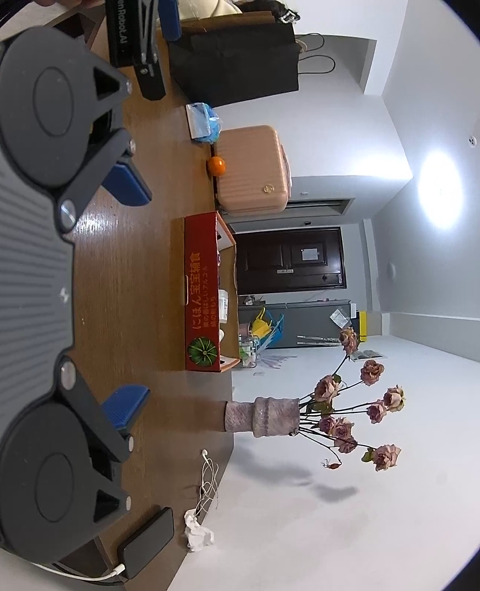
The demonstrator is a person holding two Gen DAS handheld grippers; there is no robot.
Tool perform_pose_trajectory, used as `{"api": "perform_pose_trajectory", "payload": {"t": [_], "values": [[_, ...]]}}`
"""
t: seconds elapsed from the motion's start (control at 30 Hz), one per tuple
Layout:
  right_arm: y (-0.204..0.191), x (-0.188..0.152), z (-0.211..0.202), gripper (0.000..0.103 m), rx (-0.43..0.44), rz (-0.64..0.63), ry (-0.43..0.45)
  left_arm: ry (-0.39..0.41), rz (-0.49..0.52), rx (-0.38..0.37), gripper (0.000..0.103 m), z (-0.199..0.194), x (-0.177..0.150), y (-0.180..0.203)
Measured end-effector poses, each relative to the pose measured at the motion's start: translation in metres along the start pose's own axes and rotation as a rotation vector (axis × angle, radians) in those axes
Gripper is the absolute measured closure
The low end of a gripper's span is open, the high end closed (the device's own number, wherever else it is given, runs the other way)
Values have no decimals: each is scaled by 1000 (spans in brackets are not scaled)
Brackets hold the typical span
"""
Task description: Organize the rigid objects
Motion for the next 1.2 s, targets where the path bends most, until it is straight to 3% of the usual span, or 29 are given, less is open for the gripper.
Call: {"api": "perform_pose_trajectory", "payload": {"t": [1.2], "values": [[1,-3,2,0,1,5,0,10,4,6,0,-1,2,0]]}}
Point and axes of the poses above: each gripper's, at about its wrist camera, not at the fingertips, and z roughly the way its jaws point, y to its right, x to its top, the point moved 1 cm from there along z, roughly the way its jaws point, and after that the axes turned 7 degrees about -z, right-handed, at the moved point
